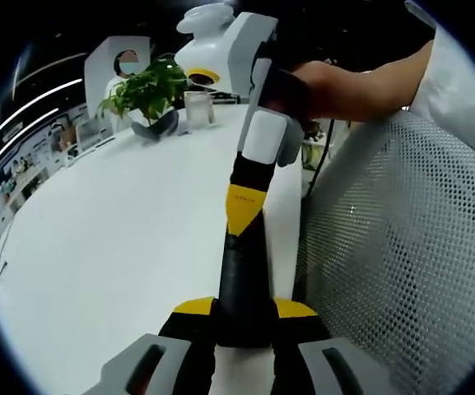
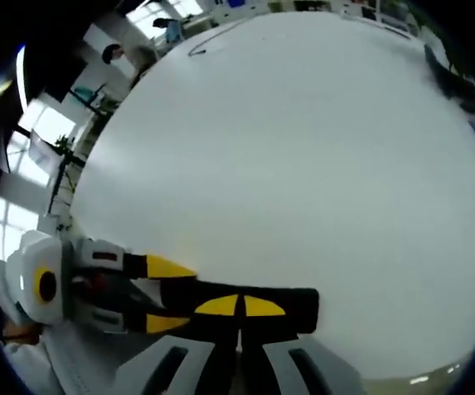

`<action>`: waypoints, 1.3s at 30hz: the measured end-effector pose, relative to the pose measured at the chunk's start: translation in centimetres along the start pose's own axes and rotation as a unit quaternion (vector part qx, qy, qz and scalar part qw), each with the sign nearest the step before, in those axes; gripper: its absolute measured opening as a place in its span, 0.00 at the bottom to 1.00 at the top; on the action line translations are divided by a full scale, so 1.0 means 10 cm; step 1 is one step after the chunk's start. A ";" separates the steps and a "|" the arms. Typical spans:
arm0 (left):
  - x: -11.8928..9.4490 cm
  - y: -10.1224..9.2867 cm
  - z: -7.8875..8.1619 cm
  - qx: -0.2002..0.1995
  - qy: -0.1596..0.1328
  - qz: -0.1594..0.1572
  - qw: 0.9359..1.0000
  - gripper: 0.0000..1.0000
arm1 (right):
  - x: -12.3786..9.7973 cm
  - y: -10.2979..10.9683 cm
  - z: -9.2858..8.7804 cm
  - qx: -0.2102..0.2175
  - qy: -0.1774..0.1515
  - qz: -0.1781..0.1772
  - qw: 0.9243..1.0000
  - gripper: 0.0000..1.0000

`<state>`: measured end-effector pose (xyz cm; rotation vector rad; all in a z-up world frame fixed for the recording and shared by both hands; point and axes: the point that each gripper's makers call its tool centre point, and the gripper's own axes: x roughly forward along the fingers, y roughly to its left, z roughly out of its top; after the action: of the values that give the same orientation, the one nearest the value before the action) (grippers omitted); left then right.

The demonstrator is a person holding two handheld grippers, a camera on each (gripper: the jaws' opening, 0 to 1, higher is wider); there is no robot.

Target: Press the specified remote control buttons in sequence, fully releasing each button before pressing the next.

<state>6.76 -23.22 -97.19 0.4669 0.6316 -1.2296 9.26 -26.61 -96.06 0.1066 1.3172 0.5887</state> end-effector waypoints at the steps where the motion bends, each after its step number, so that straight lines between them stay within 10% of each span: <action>1: 0.00 -0.01 0.00 0.000 0.000 -0.001 1.000 0.24 | 0.01 0.01 -0.01 -0.005 0.002 0.000 1.000 0.00; 39: 0.02 0.01 0.02 0.002 0.004 -0.001 1.000 0.24 | 0.10 0.01 0.04 -0.114 -0.010 -0.040 0.993 0.00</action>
<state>6.95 -23.46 -97.13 0.4735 0.6369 -1.2318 9.68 -25.94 -96.78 -0.1279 1.2201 0.6631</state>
